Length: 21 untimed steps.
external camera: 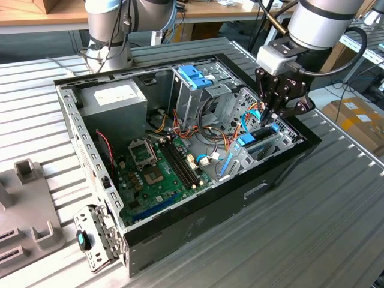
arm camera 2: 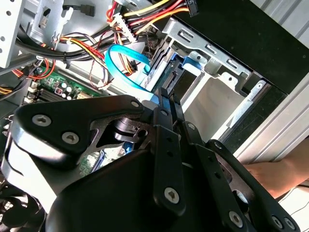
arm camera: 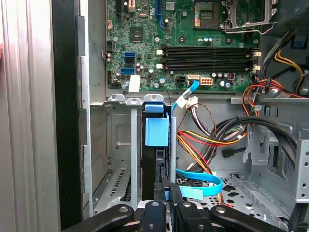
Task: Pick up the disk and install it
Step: 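Insert the first disk wire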
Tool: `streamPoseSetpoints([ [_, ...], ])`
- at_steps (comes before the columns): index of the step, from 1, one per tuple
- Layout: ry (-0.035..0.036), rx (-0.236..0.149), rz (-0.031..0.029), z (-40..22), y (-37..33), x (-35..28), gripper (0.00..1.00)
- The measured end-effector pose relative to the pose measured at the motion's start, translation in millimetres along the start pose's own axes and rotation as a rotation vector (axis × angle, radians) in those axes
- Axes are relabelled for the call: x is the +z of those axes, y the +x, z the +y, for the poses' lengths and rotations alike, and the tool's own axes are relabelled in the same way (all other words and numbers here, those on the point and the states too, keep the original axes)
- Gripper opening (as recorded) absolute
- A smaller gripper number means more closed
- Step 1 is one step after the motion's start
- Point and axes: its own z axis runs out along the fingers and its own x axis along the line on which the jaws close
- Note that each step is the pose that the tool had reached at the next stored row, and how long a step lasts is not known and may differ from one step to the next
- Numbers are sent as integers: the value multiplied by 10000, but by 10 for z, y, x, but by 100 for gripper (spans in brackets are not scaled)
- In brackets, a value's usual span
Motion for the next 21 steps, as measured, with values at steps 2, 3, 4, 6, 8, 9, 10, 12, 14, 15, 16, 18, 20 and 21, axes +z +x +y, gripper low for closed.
streamPoseSetpoints([
  [2,0,1,-2,0,0,0,16],
  [3,0,1,-1,1,3,0,16],
  [4,0,1,-1,1,6,0,16],
  [6,0,0,-1,0,7,0,16],
  [8,0,1,-1,1,8,0,16],
  [9,0,1,-1,1,9,0,16],
  [10,0,1,-1,1,9,0,16],
  [12,0,0,-1,1,12,1,16],
  [14,0,1,-4,1,28,1,16],
  [15,1,0,-8,1,35,1,16],
  [16,10,3,-26,6,44,1,16],
  [18,92,8,-115,31,55,-1,16],
  [20,181,7,-209,46,61,-1,16],
  [21,252,5,-268,59,66,1,16],
])
